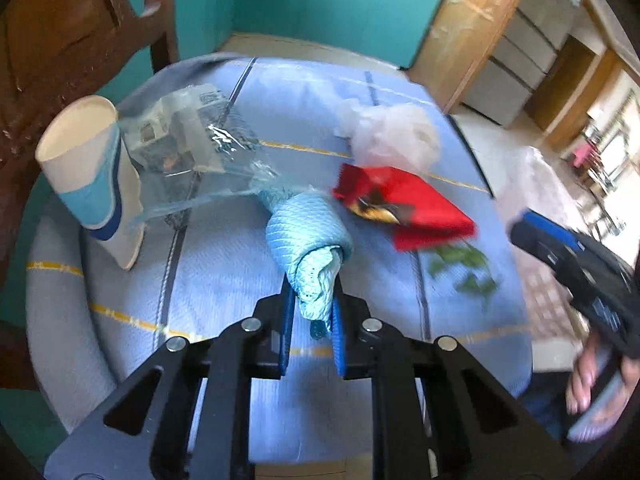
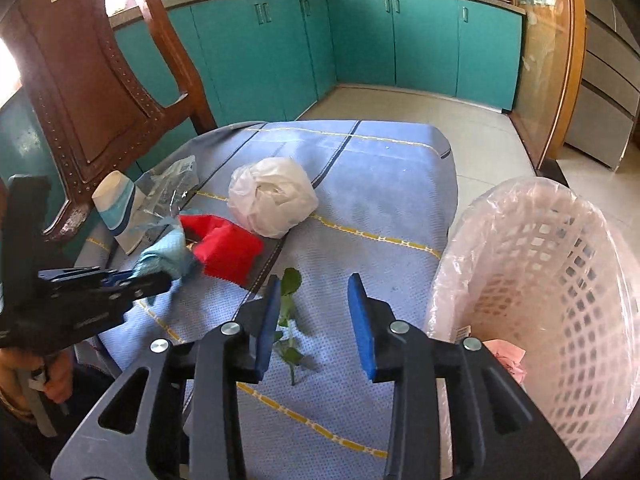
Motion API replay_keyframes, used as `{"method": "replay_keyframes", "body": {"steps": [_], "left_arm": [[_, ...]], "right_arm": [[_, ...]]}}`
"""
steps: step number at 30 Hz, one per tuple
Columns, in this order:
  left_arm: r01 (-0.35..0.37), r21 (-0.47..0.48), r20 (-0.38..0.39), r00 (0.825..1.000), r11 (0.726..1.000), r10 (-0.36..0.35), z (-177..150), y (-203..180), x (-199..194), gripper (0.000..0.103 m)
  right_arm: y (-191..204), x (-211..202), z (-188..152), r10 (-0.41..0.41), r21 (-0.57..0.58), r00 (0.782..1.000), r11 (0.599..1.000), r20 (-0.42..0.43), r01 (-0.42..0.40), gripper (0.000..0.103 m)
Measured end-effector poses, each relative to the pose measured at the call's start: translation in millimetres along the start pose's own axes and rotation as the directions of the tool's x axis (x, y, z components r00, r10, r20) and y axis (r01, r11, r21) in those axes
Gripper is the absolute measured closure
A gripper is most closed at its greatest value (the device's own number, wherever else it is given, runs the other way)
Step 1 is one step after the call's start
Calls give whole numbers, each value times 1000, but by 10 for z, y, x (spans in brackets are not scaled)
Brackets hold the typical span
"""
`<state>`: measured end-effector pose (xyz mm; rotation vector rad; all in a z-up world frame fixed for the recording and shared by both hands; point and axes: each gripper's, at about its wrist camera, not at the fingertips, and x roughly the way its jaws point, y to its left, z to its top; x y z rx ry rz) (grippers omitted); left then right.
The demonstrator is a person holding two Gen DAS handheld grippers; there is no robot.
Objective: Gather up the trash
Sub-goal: 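Grasp the green sprig with the right gripper while the left grasps the blue cloth, then carry sprig and blue cloth over the basket and release both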
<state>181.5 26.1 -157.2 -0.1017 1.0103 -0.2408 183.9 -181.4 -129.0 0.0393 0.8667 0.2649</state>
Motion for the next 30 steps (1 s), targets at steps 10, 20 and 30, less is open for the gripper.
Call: {"method": "replay_keyframes", "body": {"steps": [10,20,30], "left_arm": [[-28,-16,59,998,999,29,-88,141,-175,38],[-119,55,-4,993,991,119,-124,-24,95,49],[-121,27,70,990,992,119,-110,32,-147,70]], "right_arm": [[229,187,-122,-20,-94,997,995,-71,13,57],[378,473,-248,-84,-158,986,986,-143,61,58],[328,208,-179,-48,-136,997,990,-54,40,98]]}}
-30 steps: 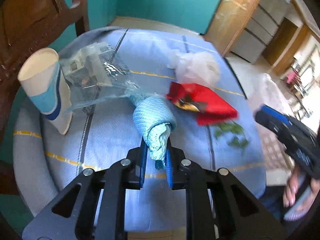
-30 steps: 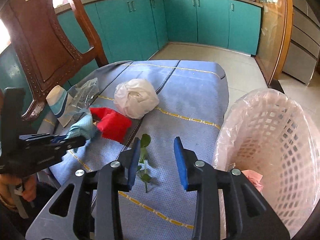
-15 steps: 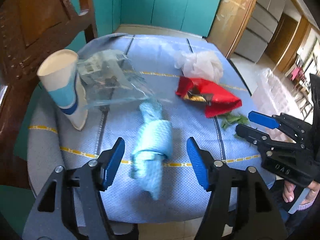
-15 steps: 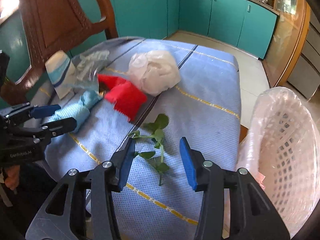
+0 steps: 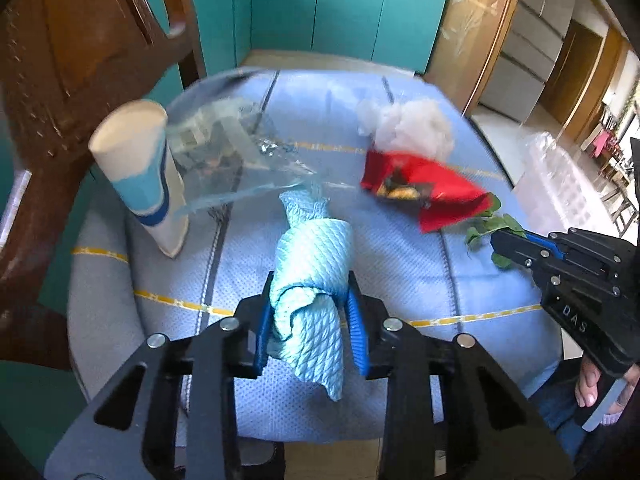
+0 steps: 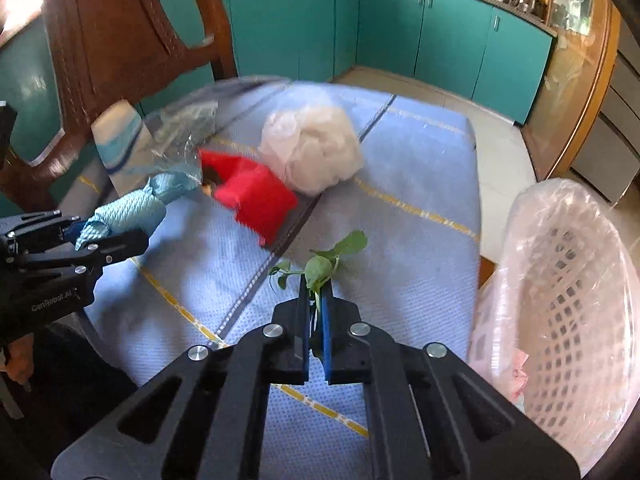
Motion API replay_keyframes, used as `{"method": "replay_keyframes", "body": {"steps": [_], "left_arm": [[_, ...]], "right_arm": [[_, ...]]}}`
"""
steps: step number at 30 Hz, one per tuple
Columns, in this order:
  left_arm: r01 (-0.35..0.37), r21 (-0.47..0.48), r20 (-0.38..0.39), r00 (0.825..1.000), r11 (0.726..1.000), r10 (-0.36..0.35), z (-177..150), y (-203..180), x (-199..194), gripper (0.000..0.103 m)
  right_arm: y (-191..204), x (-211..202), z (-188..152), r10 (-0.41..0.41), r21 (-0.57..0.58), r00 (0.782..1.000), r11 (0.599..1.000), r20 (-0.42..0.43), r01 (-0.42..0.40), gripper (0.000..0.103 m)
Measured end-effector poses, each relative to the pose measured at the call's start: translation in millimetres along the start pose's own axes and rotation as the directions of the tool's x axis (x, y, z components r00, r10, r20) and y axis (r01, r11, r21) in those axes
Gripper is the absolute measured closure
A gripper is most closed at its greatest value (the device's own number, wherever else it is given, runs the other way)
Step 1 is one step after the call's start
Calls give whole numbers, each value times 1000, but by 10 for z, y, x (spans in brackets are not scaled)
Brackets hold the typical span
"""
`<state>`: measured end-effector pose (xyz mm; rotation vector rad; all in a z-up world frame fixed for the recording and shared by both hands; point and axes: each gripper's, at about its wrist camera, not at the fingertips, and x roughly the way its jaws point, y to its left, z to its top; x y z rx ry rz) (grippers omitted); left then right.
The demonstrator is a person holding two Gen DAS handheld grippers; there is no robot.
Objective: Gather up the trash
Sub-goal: 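Carry sprig and blue cloth over the basket and release both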
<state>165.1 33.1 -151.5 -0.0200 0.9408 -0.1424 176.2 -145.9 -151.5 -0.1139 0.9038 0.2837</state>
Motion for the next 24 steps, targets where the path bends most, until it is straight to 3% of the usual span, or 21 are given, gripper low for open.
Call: {"method": "replay_keyframes", "body": {"steps": [4,9,24], "left_arm": [[2,23,106,994,1000,-5,0,-38,-247,70],[22,67,236,971,998,-37,6,-176,-543,70],[25,174,362,928,984,-88,63,-981,-784,70]], "right_arm": [[-114,-281,33,12,31,996,999,93,-15,98],[-293,-637,44,-30,62,979,998,200,18,98],[-874,-1116,-149,-176,208,945,971,277,120,98]]}}
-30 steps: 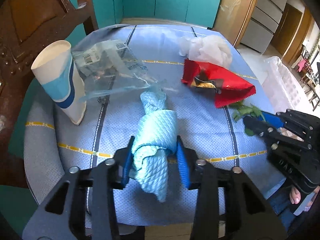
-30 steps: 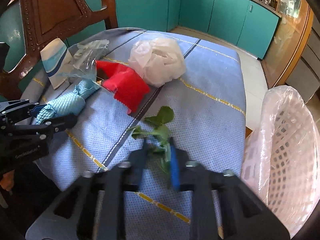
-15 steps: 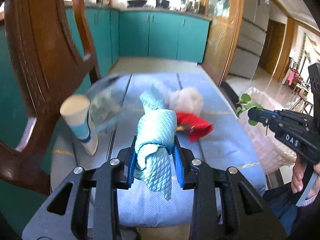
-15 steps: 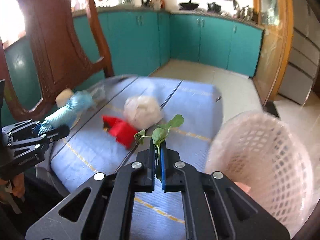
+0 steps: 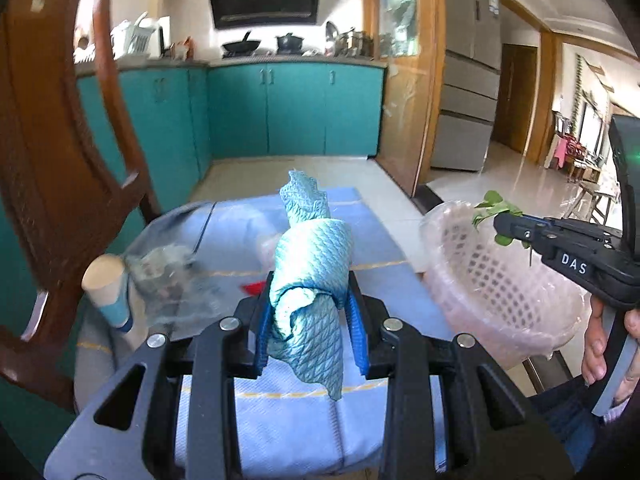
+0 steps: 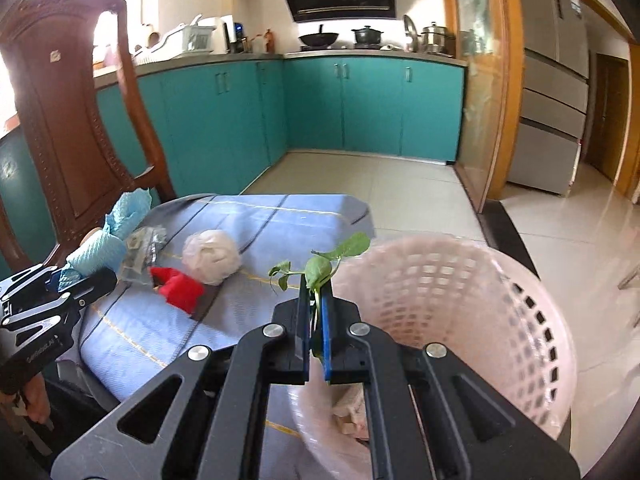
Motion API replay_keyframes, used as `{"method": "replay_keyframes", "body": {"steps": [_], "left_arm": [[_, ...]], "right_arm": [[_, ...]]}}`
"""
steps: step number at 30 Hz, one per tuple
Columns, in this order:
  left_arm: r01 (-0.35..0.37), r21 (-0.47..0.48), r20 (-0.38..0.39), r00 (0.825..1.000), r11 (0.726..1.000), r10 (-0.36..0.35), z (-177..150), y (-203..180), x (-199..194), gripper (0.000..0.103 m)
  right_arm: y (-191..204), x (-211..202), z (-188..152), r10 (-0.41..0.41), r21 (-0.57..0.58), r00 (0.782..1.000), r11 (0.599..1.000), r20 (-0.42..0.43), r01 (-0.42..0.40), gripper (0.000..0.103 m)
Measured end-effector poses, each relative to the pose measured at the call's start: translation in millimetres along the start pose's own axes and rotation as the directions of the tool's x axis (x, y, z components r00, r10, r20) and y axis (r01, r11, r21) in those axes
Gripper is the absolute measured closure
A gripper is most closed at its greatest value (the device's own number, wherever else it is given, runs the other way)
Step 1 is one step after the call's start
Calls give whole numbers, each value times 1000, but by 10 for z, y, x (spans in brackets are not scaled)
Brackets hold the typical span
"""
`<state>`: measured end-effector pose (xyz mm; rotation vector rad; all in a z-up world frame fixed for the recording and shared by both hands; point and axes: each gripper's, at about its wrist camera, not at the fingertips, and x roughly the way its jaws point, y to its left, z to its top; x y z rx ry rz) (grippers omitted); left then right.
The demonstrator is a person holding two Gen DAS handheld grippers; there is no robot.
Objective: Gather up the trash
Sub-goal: 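Carry sprig and blue cloth over the basket and release both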
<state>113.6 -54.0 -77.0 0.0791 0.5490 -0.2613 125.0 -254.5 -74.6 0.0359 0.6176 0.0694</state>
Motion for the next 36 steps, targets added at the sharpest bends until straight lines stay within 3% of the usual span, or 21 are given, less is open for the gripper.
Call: {"method": "replay_keyframes", "body": {"steps": [10,13,16,20,24,28,30,33,36], "left_arm": [[52,82,9,999,995,-53,56,-639,139,70],[144,41,-44,989,989,-142,131,-763,280,70],[256,20,-78,964,966,-254,367,-938,457,70],[264,85,-66,964,961,-259,502,-1178,609,70],[297,74,-151,947,952,-283,354,-1302,816,70],[311,114,-182,940,944,-288,291,-1428,903,68],[337,118,-201,929,934,-310,255,-1472,920,63],[330,115,-187,934,937,-305,238,-1472,889,40],[300,115,-162,946,947,-281,240,-1395,838,37]], "right_arm": [[-478,-204,-142,-101,61,995,993,26,99,98],[-626,-273,-185,-119,90,992,989,33,116,98],[-776,-348,-213,-135,134,990,983,47,128,98],[-915,-383,-233,-136,180,990,976,47,125,98],[-913,-307,-266,-143,172,990,975,6,140,98],[-882,-252,-283,-148,158,989,976,-21,149,98],[-924,-260,-295,-145,169,989,975,-26,147,97],[-972,-261,-301,-146,188,989,971,-34,150,97],[-988,-251,-286,-148,207,988,966,-37,153,87]]}}
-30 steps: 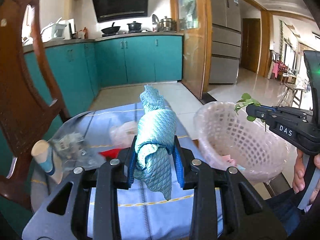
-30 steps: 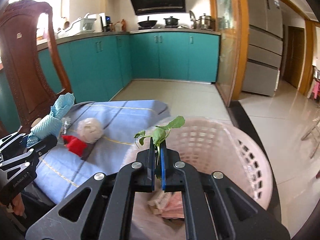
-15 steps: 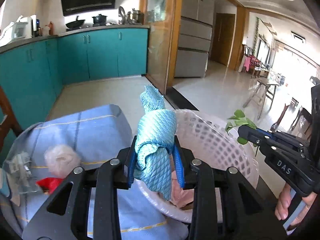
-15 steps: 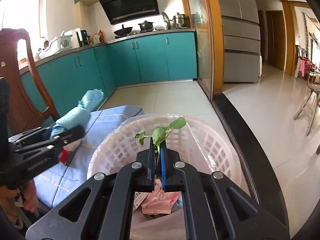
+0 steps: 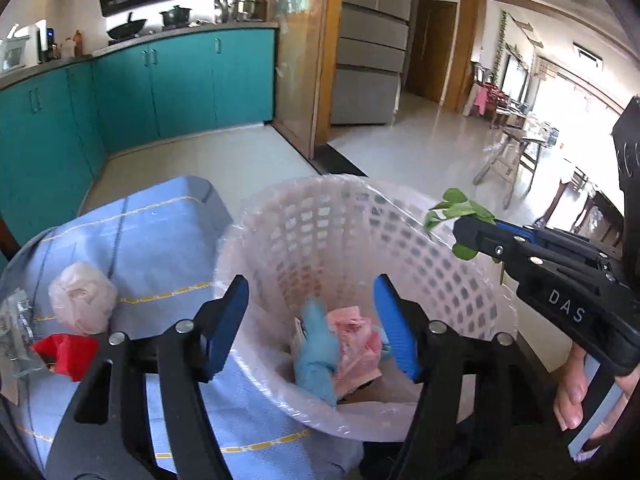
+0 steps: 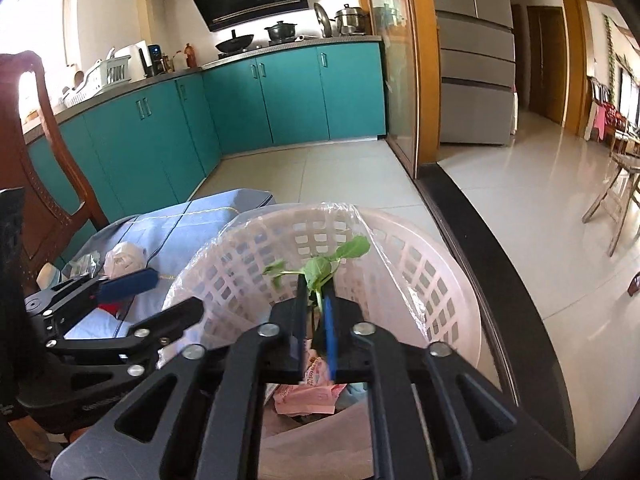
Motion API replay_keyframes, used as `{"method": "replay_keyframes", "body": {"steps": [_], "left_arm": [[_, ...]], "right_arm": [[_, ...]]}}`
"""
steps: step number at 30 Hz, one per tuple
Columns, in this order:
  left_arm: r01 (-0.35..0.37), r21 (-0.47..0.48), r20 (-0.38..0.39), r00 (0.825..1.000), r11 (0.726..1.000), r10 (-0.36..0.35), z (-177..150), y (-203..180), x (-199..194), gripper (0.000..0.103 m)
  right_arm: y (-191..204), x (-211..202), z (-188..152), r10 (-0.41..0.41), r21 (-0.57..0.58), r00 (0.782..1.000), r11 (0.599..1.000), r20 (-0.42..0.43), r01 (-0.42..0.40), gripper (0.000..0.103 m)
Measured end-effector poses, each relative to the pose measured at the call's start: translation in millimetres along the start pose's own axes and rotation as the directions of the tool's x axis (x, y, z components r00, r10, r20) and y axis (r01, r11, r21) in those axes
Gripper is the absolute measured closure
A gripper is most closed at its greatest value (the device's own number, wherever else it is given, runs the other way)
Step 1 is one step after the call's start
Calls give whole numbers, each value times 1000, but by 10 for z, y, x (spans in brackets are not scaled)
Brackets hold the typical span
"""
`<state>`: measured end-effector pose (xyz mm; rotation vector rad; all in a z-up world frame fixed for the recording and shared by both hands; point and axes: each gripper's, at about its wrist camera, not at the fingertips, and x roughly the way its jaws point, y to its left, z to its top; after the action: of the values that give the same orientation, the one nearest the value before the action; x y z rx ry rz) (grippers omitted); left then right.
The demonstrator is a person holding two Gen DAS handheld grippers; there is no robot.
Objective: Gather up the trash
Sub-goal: 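Carry sprig and blue cloth over the basket and release both, then grasp the paper cup with the right gripper while the left grasps the red wrapper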
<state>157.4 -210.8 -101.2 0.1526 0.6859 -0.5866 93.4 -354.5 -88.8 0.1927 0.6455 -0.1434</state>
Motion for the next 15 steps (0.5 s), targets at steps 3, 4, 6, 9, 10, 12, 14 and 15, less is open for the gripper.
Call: {"method": "replay_keyframes", "body": {"steps": [3,4,6,9,10,12,14,15], "left_arm": [[-64,-15,29,998,998,64,-9,128,-99,36],[-96,-30,39,995,995,97,-18,202,-147,36],[-145,-56,51,988,988,148,-26,325,-239,36],[-227,-100,70,970,969,234,-39,558,-396,36],[-252,-116,78,962,961,262,-43,637,-450,36],[-308,-161,87,942,938,325,-49,842,-587,36],[-362,-218,95,916,906,389,-50,1088,-744,36],[-383,-239,98,905,892,415,-44,1176,-807,36]], "right_arm": [[36,-1,22,1,6,1000,1000,9,-1,61],[48,-3,32,0,7,1000,1000,15,0,49],[83,-15,46,7,7,999,1000,31,-7,46],[136,24,53,18,4,999,1000,33,-18,45],[155,53,55,21,3,999,1000,29,-21,45],[190,108,59,20,4,1000,1000,18,-20,45],[252,135,68,42,4,999,999,13,-42,45],[288,130,71,53,-1,998,999,16,-53,45]]}}
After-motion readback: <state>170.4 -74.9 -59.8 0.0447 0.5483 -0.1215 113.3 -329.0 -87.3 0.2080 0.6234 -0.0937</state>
